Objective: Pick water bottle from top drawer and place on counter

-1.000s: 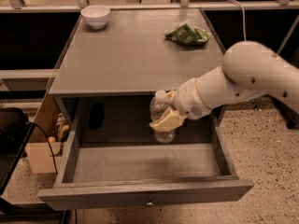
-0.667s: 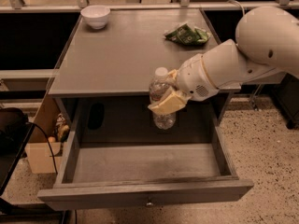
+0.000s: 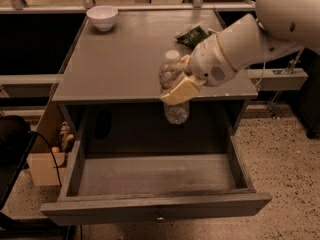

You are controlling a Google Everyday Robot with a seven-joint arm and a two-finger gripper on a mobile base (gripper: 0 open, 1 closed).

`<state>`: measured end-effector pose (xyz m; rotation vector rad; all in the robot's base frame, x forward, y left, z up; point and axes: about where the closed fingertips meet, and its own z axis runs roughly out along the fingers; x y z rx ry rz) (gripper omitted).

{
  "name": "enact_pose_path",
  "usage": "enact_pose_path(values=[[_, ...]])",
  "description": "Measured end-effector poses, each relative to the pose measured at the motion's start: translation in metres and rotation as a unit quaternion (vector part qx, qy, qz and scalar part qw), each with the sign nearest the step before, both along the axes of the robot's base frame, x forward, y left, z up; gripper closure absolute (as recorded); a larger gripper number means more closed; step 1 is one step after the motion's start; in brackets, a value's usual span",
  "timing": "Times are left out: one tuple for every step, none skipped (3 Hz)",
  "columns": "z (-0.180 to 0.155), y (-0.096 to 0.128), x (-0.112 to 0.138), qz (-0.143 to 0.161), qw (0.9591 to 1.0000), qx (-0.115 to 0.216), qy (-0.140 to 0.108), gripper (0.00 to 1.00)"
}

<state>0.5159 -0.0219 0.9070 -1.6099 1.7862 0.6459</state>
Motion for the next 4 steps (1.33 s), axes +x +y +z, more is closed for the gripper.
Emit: enact_pose_path(values=[[0.037, -0.006, 0.022, -0.01, 0.9999, 0.002, 0.008, 1.0], [0.053, -0.004, 0.048, -0.017, 0.9997, 0.014, 0.003, 1.0], [0.053, -0.003, 0.079, -0.054, 0.9982, 0.025, -0.008, 1.0], [0.043, -0.005, 0.098, -0.118, 0.9929, 0.011, -0.013, 1.0]])
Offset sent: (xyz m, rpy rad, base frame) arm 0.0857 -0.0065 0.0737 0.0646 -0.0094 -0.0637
